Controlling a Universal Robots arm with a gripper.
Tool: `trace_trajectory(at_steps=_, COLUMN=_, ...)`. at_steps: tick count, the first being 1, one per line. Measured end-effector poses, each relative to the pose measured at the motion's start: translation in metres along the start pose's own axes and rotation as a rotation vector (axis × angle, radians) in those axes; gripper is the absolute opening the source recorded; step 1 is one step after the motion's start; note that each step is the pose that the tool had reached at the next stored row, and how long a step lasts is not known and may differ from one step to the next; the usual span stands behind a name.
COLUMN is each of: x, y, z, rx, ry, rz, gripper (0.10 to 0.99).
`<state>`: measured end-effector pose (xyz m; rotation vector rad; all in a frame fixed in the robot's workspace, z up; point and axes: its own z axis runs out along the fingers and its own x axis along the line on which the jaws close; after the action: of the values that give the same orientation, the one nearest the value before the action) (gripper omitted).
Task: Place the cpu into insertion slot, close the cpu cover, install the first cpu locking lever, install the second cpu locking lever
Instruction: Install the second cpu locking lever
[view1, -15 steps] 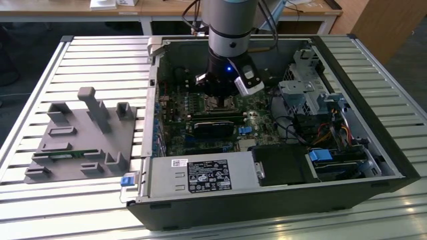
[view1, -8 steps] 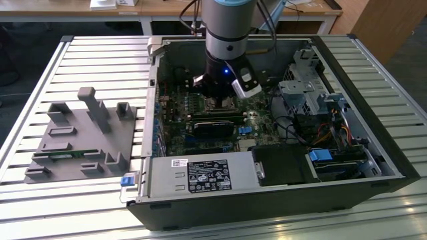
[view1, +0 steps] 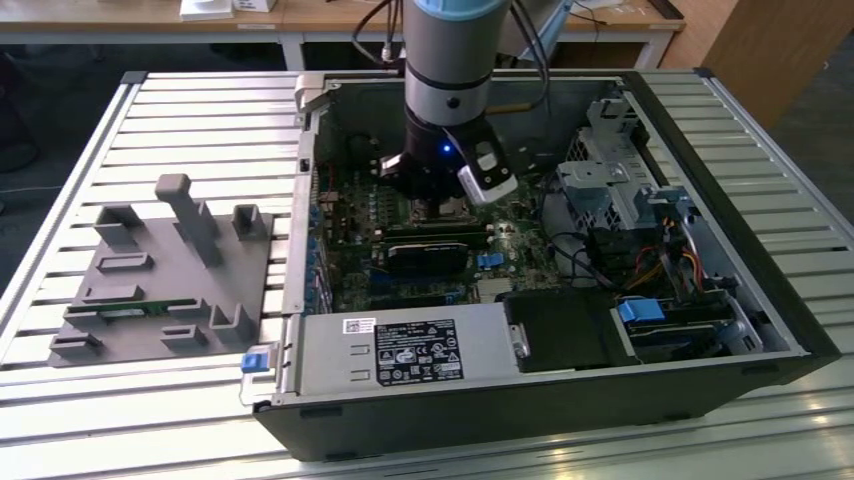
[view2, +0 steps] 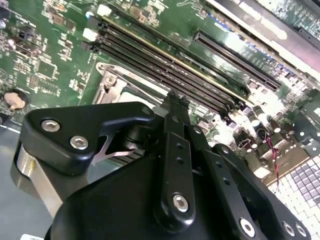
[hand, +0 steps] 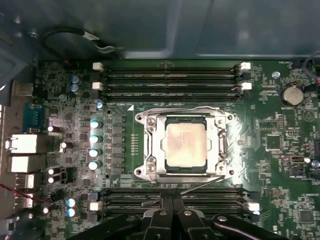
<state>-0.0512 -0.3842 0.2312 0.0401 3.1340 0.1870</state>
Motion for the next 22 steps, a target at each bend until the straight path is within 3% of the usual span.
trace_trajectory(at_steps=18, x=0.0009, y=-0.0014, z=0.008, rx=-0.01, ry=0.0004, rz=0.0, gripper=0.106)
trace_trajectory(at_steps=22, x=0.001, y=-0.003, z=0.0084, rx=-0.024, ry=0.0007, rz=0.0, gripper=0.106)
